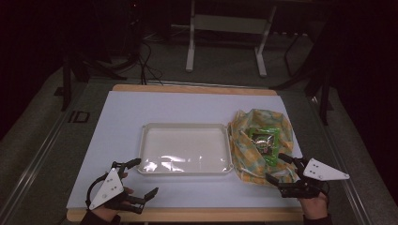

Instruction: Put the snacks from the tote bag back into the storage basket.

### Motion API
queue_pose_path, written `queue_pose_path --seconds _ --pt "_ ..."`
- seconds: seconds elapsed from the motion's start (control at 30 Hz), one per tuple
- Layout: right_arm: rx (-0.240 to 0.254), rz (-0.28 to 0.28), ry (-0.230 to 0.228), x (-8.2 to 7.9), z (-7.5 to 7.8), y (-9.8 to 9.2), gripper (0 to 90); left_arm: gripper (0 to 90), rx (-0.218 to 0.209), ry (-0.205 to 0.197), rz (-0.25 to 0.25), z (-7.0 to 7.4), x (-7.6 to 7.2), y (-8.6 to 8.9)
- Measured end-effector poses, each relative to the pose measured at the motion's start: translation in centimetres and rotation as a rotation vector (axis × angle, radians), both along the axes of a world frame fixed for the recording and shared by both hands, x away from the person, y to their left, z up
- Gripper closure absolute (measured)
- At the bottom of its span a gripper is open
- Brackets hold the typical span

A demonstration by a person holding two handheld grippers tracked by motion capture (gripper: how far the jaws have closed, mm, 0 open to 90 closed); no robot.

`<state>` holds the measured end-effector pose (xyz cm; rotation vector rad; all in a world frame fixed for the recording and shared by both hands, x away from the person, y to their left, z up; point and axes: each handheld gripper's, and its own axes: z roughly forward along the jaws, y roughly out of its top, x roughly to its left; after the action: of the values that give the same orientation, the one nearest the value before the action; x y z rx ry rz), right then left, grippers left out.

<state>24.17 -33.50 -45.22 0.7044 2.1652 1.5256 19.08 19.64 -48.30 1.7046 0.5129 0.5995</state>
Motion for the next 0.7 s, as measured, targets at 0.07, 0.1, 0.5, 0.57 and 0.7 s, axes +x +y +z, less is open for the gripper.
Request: queue_pose_path --seconds 0.07,0.1,0.5,0.57,0.7 --pt "-0.016 0.026 0.017 -0.1 -0.1 0.3 13.8 0.5 0.001 -0.002 -0.007 0.0 0.0 -0.1" --pt "-0.021 0.034 0.016 -0.1 -0.2 0.4 13.5 0.5 0.006 -0.002 -0.007 0.0 -0.1 -0.1" --pt "-0.086 0.115 -0.010 -1.1 0.3 2.2 13.2 0.5 0.005 -0.008 -0.014 0.0 -0.3 -0.2" --pt "-0.078 0.129 -0.006 -1.1 0.5 2.3 12.8 0.5 0.005 -0.008 -0.011 0.0 -0.3 -0.2" --pt "-0.044 0.143 0.007 -1.0 0.8 2.1 12.8 0.5 0.012 -0.007 -0.008 -0.2 -0.2 -0.3"
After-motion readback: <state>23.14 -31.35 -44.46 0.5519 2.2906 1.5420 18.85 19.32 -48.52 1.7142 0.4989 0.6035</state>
